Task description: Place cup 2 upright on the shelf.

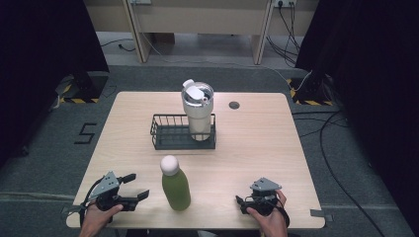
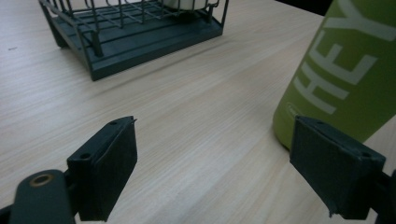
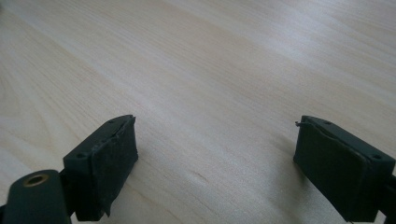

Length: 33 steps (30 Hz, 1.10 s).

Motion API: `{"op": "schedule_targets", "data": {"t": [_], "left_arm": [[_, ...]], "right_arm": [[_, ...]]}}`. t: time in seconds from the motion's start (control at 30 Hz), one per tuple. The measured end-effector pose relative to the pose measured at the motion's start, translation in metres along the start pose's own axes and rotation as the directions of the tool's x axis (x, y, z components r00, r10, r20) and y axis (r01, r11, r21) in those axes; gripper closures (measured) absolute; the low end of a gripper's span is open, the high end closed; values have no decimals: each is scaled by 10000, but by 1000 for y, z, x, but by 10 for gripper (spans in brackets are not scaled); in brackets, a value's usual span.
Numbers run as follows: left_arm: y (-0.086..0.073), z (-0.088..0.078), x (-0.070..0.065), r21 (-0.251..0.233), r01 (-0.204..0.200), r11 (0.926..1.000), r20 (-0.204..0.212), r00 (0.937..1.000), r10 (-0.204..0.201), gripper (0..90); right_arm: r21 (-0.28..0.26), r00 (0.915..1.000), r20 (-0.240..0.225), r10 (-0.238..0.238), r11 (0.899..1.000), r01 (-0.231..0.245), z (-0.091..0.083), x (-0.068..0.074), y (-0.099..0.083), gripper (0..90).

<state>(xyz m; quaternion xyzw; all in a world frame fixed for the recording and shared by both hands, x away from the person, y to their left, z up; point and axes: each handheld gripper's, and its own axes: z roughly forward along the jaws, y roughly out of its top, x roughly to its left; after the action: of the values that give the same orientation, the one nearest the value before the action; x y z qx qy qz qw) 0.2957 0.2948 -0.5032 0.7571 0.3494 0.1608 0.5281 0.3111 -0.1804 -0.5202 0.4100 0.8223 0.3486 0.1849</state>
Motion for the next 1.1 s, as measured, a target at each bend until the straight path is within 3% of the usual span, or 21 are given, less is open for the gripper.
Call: {"op": "schedule_targets", "data": {"t": [0.13, 0.3, 0.63, 1.1], "left_arm": [[1, 0, -7, -178, -271, 9995, 328, 9991, 277, 148], [3, -1, -13, -695, -214, 9973, 761, 9967, 267, 148], [5, 1, -24, -962, -424, 9945, 1318, 9897, 550, 148], [4, 8, -38, -671, -933, 9934, 1951, 9752, 1048, 148]], "right_arm": [[3, 10000, -10, 2, 10000, -2, 0, 0, 0, 133], [-2, 10000, -10, 3, 10000, -3, 0, 0, 0, 133], [7, 10000, -12, 31, 10000, -31, 0, 0, 0, 133], [8, 10000, -28, 44, 10000, -44, 0, 1, 0, 132]]}}
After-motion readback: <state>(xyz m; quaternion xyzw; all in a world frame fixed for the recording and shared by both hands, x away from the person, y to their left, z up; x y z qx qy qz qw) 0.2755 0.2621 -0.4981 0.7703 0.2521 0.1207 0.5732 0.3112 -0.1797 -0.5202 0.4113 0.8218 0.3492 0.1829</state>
